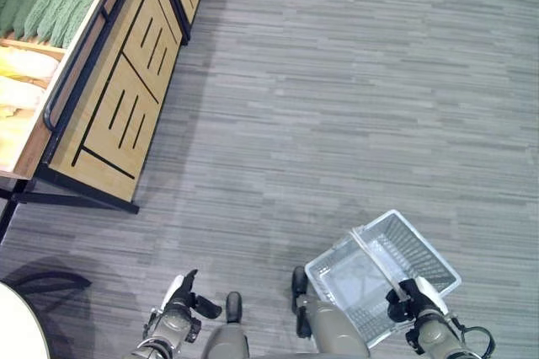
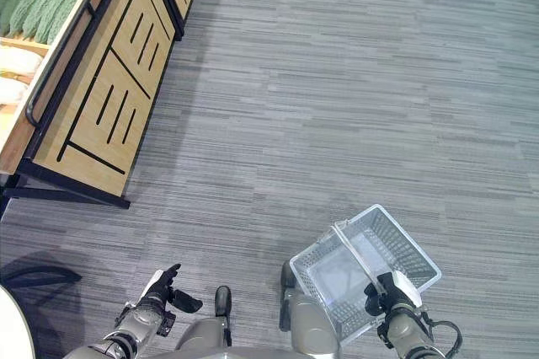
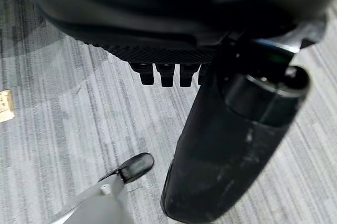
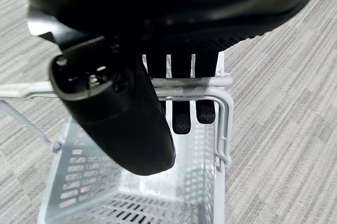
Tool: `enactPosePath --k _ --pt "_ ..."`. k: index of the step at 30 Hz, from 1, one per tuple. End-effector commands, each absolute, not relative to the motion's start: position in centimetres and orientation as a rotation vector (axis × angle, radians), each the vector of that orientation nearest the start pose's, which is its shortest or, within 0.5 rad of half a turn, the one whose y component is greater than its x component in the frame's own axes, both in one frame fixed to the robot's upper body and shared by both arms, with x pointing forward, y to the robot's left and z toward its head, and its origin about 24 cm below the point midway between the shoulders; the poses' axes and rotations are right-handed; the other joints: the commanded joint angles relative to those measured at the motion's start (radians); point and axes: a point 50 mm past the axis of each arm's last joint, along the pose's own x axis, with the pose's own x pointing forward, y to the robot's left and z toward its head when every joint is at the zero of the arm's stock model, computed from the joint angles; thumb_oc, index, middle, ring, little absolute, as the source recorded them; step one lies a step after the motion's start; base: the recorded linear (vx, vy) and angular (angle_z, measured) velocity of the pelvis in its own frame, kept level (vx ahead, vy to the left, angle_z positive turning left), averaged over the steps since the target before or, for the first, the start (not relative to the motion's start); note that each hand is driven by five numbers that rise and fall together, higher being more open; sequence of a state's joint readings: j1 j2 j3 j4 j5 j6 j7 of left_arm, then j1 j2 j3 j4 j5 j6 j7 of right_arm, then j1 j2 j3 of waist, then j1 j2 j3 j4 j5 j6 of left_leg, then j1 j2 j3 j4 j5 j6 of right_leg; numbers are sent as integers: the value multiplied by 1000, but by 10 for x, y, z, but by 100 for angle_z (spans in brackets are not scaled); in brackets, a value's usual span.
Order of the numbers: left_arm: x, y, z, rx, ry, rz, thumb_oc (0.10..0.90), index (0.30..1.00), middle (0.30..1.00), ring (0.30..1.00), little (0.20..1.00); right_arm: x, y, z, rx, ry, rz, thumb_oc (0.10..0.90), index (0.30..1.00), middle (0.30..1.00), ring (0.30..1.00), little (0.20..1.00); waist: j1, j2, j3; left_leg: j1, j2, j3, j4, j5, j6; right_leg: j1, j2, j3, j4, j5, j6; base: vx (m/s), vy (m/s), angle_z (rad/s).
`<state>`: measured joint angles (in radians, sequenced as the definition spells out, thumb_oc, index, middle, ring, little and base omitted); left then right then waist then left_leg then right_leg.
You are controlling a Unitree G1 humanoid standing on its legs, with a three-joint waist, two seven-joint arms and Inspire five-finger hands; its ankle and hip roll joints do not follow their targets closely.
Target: Get the vegetables into the basket
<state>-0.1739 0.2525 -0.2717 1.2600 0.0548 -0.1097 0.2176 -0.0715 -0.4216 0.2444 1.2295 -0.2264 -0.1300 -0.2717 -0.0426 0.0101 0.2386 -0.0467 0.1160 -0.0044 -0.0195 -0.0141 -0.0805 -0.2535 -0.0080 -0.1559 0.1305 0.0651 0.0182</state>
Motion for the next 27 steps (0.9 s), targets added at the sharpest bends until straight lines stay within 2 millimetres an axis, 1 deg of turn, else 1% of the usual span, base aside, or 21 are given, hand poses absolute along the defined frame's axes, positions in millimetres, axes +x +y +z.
enactPosePath --k 1,2,3,4,5,7,8,9,10,11,12,13,15,17,18,19,21,24,25,26,27 --pt "159 243 -135 558 945 120 900 1000 1000 1000 1000 116 -328 -114 -909 985 -192 400 300 300 300 300 24 -41 20 -60 -64 -13 327 64 -14 -3 -32 93 55 -28 16 52 -207 70" --pt "161 243 -135 559 941 122 900 1000 1000 1000 1000 114 -333 -112 -909 990 -217 400 300 300 300 300 28 -46 31 -95 -78 -24 372 74 -9 11 -38 83 57 -36 11 50 -121 83" --pt "163 242 -134 558 934 125 900 1000 1000 1000 1000 110 -339 -110 -908 1009 -250 400 300 300 300 300 28 -48 38 -135 -81 -18 384 76 -2 25 -53 73 57 -42 13 71 -64 71" --pt "165 241 -133 555 928 126 900 1000 1000 1000 1000 104 -344 -110 -899 1030 -282 400 300 300 300 300 25 -46 41 -175 -72 5 368 72 6 42 -67 61 55 -49 17 150 11 38" --pt "165 241 -133 550 926 128 900 1000 1000 1000 1000 95 -348 -110 -884 1056 -323 400 300 300 300 300 23 -40 37 -212 -48 57 300 59 13 73 -84 45 41 -63 25 176 59 49" --pt "165 241 -133 554 926 127 900 1000 1000 1000 1000 94 -348 -110 -879 1058 -327 400 300 300 300 300 25 -41 35 -219 -44 61 276 60 14 75 -87 46 37 -62 28 178 115 74" --pt "164 239 -134 565 921 119 900 1000 1000 1000 1000 93 -350 -109 -891 1059 -333 400 300 300 300 300 37 -21 25 -269 -25 75 149 126 7 106 -82 50 16 -77 34 286 221 61" --pt "163 240 -134 568 923 122 900 1000 1000 1000 1000 92 -350 -109 -895 1062 -333 400 300 300 300 300 51 -11 23 -298 -17 72 99 179 0 135 -73 64 8 -91 34 419 294 54" --pt "161 242 -135 570 932 127 900 1000 1000 1000 1000 90 -350 -110 -898 1071 -327 400 300 300 300 300 61 -10 19 -302 -7 77 64 203 -6 166 -71 77 2 -104 36 391 234 26" --pt "157 244 -136 573 951 133 900 1000 1000 1000 1000 88 -347 -112 -894 1082 -317 400 300 300 300 300 68 -17 12 -296 -7 83 62 206 -4 193 -76 89 -1 -112 40 273 154 15" --pt "157 244 -136 573 951 133 900 1000 1000 1000 1000 88 -347 -113 -894 1082 -316 400 300 300 300 300 69 -19 13 -294 -8 85 62 205 -4 195 -78 91 -1 -113 40 253 164 -26" --pt "153 246 -137 569 967 141 900 1000 1000 1000 1000 89 -344 -114 -890 1079 -304 400 300 300 300 300 71 -24 -1 -271 -10 84 45 184 5 198 -80 107 3 -120 47 223 177 -68" --pt "149 247 -139 581 979 127 900 1000 1000 1000 1000 87 -338 -118 -879 1084 -291 400 300 300 300 300 76 -37 -22 -252 -36 113 27 179 21 216 -110 117 -9 -113 64 320 297 -67" --pt "148 249 -138 599 976 118 900 1000 1000 1000 1000 87 -334 -120 -868 1090 -283 400 300 300 300 300 79 -53 -35 -240 -64 133 31 154 39 219 -145 131 -10 -74 85 284 336 -42" --pt "149 253 -136 597 970 134 900 1000 1000 1000 1000 91 -329 -122 -867 1082 -255 400 300 300 300 300 82 -67 -36 -237 -85 155 47 132 53 210 -165 146 1 -19 101 261 337 -39" --pt "150 256 -135 598 967 145 900 1000 1000 1000 1000 94 -326 -123 -862 1075 -247 400 300 300 300 300 83 -78 -36 -236 -97 162 56 118 61 209 -178 154 5 17 109 231 288 -26" --pt "153 260 -133 602 957 158 900 1000 1000 1000 1000 98 -323 -123 -861 1063 -237 400 300 300 300 300 87 -89 -32 -236 -109 172 72 97 70 203 -187 162 12 63 116 150 169 -23" --pt "151 268 -131 614 962 177 900 1000 1000 1000 1000 104 -319 -123 -862 1048 -214 400 300 300 300 300 93 -110 -33 -234 -125 187 91 65 83 208 -207 163 6 140 135 148 147 -28" --pt "148 273 -130 616 967 196 900 1000 1000 1000 1000 109 -317 -123 -859 1031 -207 400 300 300 300 300 104 -127 -38 -242 -134 192 103 47 89 214 -222 164 -13 205 152 143 124 -25" --pt "148 273 -130 616 967 196 900 1000 1000 1000 1000 109 -317 -123 -859 1031 -207 400 300 300 300 300 104 -127 -38 -242 -134 193 103 47 89 214 -222 164 -14 206 152 133 104 -21" --pt "147 273 -130 616 970 199 900 1000 1000 1000 1000 112 -317 -122 -860 1019 -207 400 300 300 300 300 109 -134 -40 -244 -136 194 107 40 92 215 -229 163 -21 227 158 53 48 -12"
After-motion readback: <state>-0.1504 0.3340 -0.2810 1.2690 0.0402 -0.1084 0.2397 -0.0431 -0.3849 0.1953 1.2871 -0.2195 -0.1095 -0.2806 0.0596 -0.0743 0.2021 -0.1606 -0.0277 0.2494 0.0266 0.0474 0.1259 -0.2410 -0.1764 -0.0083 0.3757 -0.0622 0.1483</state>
